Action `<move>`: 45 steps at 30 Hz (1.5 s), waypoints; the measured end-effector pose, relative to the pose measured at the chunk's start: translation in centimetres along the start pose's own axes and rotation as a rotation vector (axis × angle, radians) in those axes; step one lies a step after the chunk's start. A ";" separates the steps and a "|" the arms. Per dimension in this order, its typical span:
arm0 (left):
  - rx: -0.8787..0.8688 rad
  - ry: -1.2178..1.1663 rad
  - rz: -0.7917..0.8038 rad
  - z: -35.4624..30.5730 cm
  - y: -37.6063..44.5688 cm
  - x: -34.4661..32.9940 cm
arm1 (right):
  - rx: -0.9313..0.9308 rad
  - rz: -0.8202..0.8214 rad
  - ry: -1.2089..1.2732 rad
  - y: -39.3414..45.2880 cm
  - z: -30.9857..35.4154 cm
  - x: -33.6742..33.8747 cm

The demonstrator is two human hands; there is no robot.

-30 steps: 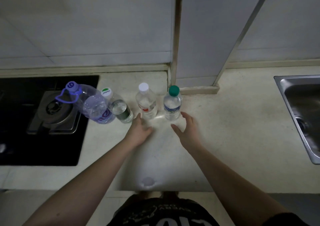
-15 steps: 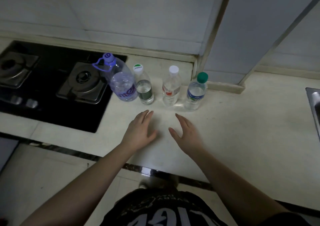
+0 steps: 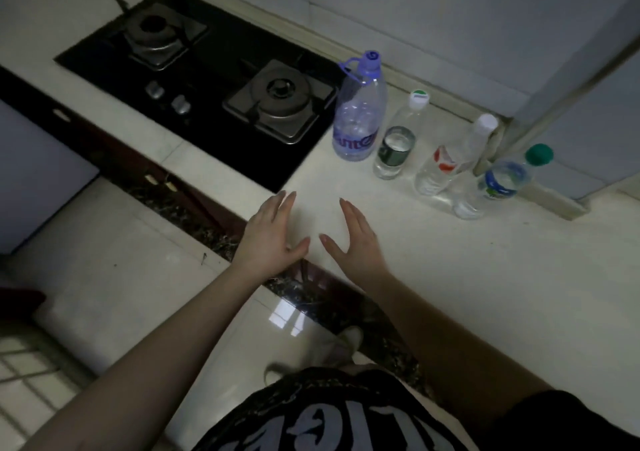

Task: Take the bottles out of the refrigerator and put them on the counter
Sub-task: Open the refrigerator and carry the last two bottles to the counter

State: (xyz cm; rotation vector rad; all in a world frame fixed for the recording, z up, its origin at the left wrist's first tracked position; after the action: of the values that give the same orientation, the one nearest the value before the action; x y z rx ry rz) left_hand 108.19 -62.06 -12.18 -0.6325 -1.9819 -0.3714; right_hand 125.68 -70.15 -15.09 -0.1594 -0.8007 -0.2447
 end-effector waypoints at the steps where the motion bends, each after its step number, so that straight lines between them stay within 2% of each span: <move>1: 0.027 0.000 -0.015 1.1 -1.1 0.7 | 0.035 0.004 0.004 -0.1 1.4 -0.8; 11: 0.294 0.049 -0.175 11.5 -13.9 7.5 | 0.335 0.206 0.021 -1.4 14.3 -10.0; 19: 0.548 0.089 -0.324 17.3 -20.1 12.9 | 0.545 0.386 0.024 -0.6 22.8 -15.2; 29: 0.737 0.185 -0.488 22.3 -20.0 21.3 | 0.747 0.492 0.076 6.1 32.4 -19.2; 38: 0.826 0.235 -0.607 25.1 -18.2 27.9 | 0.901 0.520 0.140 12.6 40.4 -21.6; 45: 0.847 0.283 -0.638 28.4 -18.5 32.0 | 0.932 0.535 0.164 14.7 45.1 -24.5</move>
State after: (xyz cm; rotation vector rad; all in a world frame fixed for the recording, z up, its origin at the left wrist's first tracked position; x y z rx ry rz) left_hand 64.87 -53.99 2.88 0.5681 -1.7965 0.0324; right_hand 82.24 -41.71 -2.55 0.5176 -0.6148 0.6184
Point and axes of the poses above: each hand's wrist, its own y-axis towards the middle knuckle, its own x-axis out of the back of the hand, z = x × y, the point moved 2 cm from there along y, towards the middle knuckle, and after that the axes turned 1 degree about z, right-handed, at the moved point
